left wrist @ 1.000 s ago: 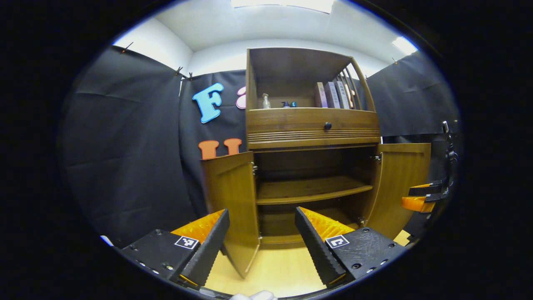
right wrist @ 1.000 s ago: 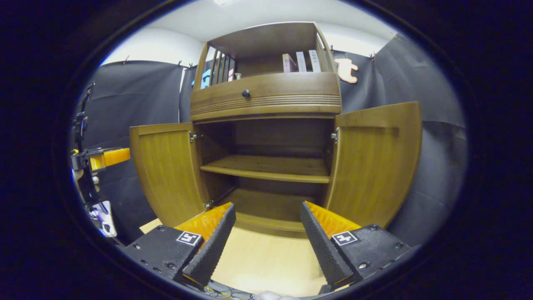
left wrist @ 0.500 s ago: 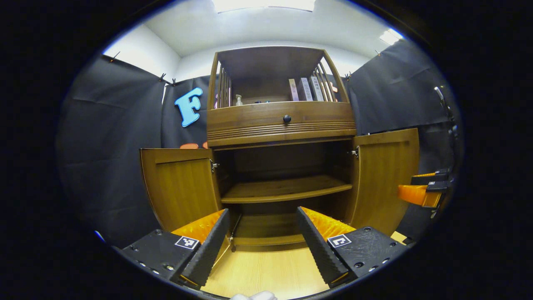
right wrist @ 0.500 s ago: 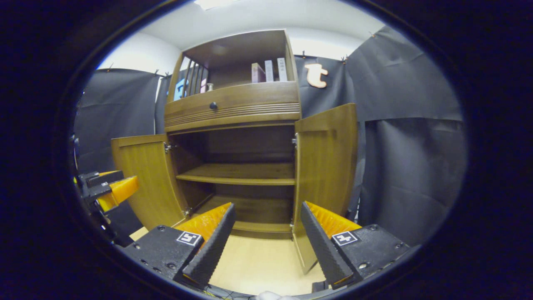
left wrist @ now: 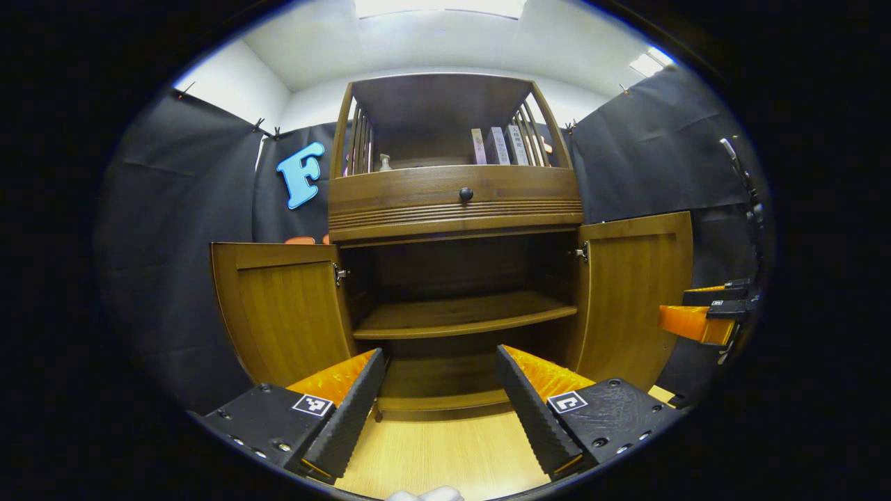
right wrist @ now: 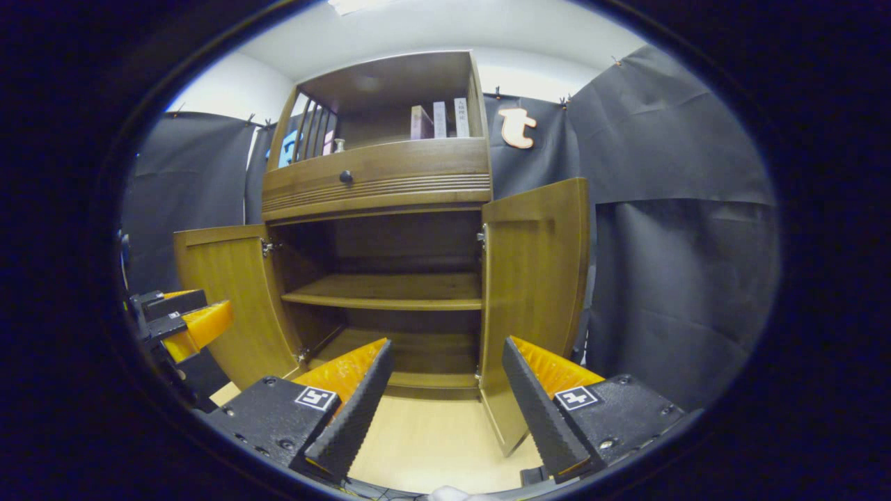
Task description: Open the right door of the double-door shoe cabinet with the right hand, and open the left door with the left hand.
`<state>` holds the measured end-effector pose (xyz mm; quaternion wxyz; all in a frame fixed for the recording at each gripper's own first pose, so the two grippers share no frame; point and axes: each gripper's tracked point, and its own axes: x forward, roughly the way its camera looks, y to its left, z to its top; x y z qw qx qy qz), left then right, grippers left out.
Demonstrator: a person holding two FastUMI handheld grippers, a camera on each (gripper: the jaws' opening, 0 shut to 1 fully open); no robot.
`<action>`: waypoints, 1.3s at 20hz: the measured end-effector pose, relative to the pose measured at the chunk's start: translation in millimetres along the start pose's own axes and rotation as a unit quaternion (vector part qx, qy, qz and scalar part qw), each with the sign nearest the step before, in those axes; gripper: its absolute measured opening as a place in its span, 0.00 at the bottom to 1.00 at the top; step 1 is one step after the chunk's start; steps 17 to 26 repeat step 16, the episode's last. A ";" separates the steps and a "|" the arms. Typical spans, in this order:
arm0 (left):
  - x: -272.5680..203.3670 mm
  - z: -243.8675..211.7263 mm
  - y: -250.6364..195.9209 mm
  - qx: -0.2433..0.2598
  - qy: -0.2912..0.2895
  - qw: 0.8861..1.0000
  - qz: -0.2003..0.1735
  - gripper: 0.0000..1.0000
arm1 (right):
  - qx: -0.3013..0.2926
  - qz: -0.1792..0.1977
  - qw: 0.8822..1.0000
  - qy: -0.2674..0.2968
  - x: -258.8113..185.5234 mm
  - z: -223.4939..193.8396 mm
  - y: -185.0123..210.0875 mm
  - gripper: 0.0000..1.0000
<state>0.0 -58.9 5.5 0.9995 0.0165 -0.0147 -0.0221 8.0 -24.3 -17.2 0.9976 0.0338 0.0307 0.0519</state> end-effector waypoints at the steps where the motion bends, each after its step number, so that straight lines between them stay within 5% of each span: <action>1: 1.5 -0.6 1.2 -0.002 0.001 1.000 -0.001 0.96 | -0.001 0.000 1.000 -0.002 0.4 1.6 2.5 0.99; 12: 0.7 -3.8 37.0 -0.001 0.002 1.000 -0.005 1.00 | 0.000 -0.021 1.000 -0.011 -0.2 2.9 25.0 0.99; 15: -2.2 -4.1 43.2 0.003 0.001 1.000 -0.010 0.89 | -0.001 -0.025 1.000 -0.014 -2.0 2.1 31.7 0.99; 26: -2.0 -4.4 43.9 0.003 0.001 1.000 -0.014 0.90 | 0.000 -0.026 1.000 -0.014 -2.7 1.5 33.4 0.99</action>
